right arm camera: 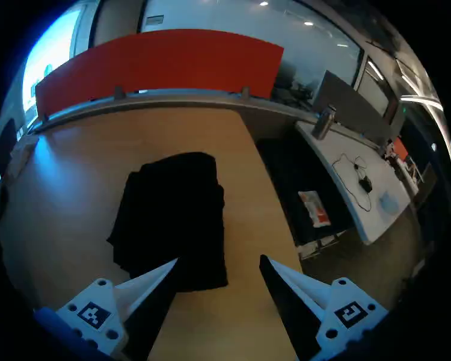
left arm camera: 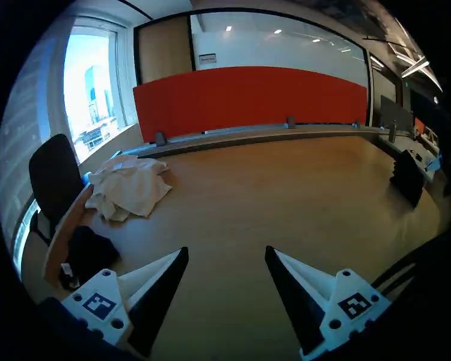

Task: Fold towel

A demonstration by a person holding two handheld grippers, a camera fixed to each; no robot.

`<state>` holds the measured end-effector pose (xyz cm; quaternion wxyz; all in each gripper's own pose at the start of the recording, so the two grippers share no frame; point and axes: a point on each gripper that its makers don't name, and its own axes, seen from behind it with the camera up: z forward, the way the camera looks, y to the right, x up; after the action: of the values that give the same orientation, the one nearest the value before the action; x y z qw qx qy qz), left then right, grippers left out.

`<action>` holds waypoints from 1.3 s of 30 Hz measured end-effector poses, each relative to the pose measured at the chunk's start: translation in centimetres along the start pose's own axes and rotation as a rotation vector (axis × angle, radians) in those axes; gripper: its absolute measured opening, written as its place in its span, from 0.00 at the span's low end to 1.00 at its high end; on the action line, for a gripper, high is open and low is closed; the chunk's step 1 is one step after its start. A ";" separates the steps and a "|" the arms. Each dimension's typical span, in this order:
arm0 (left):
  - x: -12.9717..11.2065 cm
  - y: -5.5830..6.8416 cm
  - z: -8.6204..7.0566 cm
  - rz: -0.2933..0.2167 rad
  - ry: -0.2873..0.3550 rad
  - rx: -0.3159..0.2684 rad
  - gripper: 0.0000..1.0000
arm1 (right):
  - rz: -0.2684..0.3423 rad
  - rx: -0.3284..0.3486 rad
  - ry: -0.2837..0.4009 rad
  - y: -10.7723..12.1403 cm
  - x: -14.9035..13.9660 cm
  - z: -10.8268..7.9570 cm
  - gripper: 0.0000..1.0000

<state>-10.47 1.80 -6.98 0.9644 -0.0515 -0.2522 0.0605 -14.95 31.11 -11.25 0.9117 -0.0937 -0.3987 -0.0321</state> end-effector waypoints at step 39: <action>2.2 -0.2 0.1 -0.054 0.057 0.010 0.94 | 0.183 -0.044 0.614 -4.8 14.4 -6.3 0.95</action>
<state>-8.60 1.93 -5.79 0.9727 -0.0417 -0.2257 0.0343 -1.29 25.44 -4.22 0.9863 -0.1350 -0.0940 0.0147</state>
